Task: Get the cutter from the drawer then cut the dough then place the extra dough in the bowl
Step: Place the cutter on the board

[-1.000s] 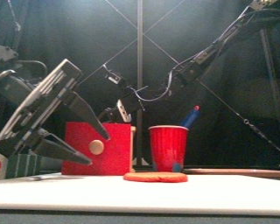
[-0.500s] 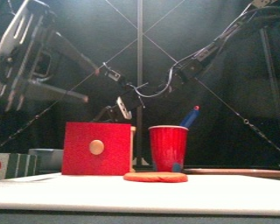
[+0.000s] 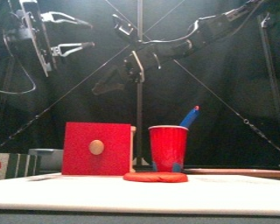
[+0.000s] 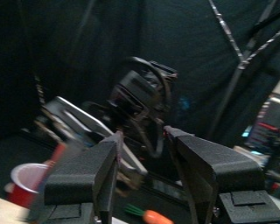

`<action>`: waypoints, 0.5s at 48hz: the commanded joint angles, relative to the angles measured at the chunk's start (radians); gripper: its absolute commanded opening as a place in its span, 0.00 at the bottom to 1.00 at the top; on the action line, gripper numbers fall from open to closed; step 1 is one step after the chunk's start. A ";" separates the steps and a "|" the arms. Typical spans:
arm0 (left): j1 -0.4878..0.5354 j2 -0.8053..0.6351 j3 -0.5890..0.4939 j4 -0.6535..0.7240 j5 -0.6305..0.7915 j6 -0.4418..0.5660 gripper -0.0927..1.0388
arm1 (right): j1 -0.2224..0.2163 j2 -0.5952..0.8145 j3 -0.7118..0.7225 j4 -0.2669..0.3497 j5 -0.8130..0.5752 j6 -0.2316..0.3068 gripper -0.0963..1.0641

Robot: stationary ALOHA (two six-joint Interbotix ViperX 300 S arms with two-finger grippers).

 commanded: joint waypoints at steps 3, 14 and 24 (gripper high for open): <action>0.120 -0.009 0.002 0.091 0.015 0.118 0.79 | 0.025 -0.074 0.063 0.067 0.071 0.003 0.26; 0.202 -0.026 -0.015 0.252 0.129 0.252 0.79 | 0.025 -0.055 0.069 0.153 0.080 0.005 0.60; 0.249 -0.138 -0.031 0.258 0.479 0.256 0.79 | 0.021 -0.003 0.035 0.175 0.110 0.003 0.78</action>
